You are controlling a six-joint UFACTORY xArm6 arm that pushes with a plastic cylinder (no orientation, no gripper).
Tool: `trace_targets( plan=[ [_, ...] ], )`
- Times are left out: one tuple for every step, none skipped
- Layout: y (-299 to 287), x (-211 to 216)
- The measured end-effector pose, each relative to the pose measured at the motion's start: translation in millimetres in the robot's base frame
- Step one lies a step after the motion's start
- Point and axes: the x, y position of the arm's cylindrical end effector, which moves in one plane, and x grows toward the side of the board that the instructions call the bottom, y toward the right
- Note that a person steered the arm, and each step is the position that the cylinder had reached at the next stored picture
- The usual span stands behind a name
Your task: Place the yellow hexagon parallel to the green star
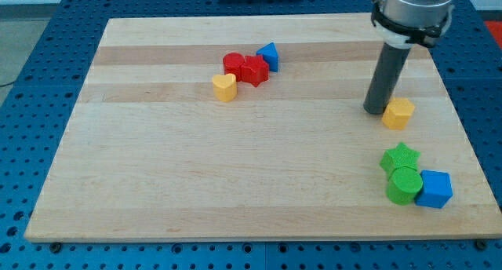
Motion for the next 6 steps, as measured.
trace_targets(
  plan=[
    [-5.6,-9.3],
    [6.4,-13.3],
    [26.2,-13.1],
    [26.8,-13.0],
    [27.6,-3.7],
    [29.7,15.4]
  ],
)
